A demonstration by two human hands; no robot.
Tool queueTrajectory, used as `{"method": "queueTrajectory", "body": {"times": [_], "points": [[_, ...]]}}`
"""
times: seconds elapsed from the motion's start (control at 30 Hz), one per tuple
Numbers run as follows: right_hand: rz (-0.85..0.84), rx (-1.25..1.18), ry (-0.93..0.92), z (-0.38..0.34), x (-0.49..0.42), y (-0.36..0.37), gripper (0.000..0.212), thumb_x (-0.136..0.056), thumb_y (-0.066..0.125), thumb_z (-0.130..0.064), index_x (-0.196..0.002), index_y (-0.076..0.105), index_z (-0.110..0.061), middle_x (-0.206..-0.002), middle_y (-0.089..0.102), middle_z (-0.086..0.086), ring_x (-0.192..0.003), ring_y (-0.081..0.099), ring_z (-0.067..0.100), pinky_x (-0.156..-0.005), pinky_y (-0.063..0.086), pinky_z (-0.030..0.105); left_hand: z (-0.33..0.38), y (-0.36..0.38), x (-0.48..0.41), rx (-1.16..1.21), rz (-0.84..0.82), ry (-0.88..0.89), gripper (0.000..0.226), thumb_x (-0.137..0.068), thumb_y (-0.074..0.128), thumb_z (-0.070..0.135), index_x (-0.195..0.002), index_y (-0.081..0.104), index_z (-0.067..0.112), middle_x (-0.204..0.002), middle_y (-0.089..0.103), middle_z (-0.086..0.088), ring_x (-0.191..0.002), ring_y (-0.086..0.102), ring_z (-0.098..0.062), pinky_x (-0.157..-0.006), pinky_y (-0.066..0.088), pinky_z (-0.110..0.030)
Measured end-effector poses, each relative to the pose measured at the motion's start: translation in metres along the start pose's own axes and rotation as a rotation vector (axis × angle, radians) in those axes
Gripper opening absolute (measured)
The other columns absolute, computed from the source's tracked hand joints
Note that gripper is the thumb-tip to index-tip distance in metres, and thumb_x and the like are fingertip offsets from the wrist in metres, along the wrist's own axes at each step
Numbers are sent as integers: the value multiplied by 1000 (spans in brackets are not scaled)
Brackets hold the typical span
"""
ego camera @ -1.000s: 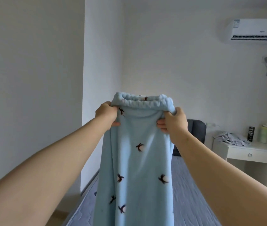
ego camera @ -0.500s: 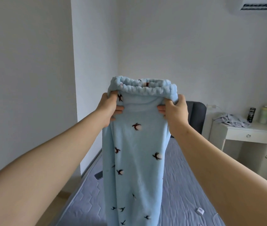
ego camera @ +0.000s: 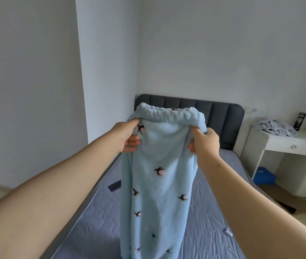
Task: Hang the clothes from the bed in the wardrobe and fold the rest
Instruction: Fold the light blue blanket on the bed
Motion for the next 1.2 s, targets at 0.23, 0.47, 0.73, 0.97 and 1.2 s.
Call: {"method": "queueTrajectory", "body": {"times": [0.23,0.47,0.73,0.97,1.2], "points": [[-111,80,139,57,-5,11,6,-86,46,-26,-84,45,-21,-73,67,3,-62,61,11,-55,41,25,-54,22,-20,-18,-84,-113,40,-87,47,57,-88,55,18,-58,65,-3,-54,64,-18,-57,51,-29],[-79,-20,79,61,-10,9,5,-88,50,-28,-85,45,-29,-79,56,-9,-75,56,10,-64,44,24,-39,32,-20,94,-3,92,16,-93,43,42,-85,46,29,-85,66,-4,-82,62,-18,-70,46,-29],[-56,-168,-117,-15,3,-4,11,-88,50,-27,-82,44,-32,-74,50,-11,-67,48,6,-61,43,22,43,12,31,158,118,388,17,-94,45,36,-82,46,25,-94,66,-4,-68,63,-6,-53,43,-15],[-23,-240,-279,-90,52,-31,11,-87,53,-28,-80,47,-34,-75,57,-11,-70,55,8,-60,45,22,83,-23,106,244,312,560,18,-89,51,35,-74,48,25,-69,67,3,-63,67,-13,-71,52,-32],[112,-280,-466,-169,136,-58,9,-78,55,-28,-74,48,-31,-54,58,-22,-69,61,13,-73,53,37,117,-75,195,314,389,727,26,-82,55,42,-65,46,24,-51,63,7,-56,66,-14,-71,55,-40]]}}
Point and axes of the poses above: each hand's wrist, its own x-axis away from the middle knuckle, its own y-axis out of the palm, z = x × y, the point moved 7 cm from there along -x, towards the middle knuckle
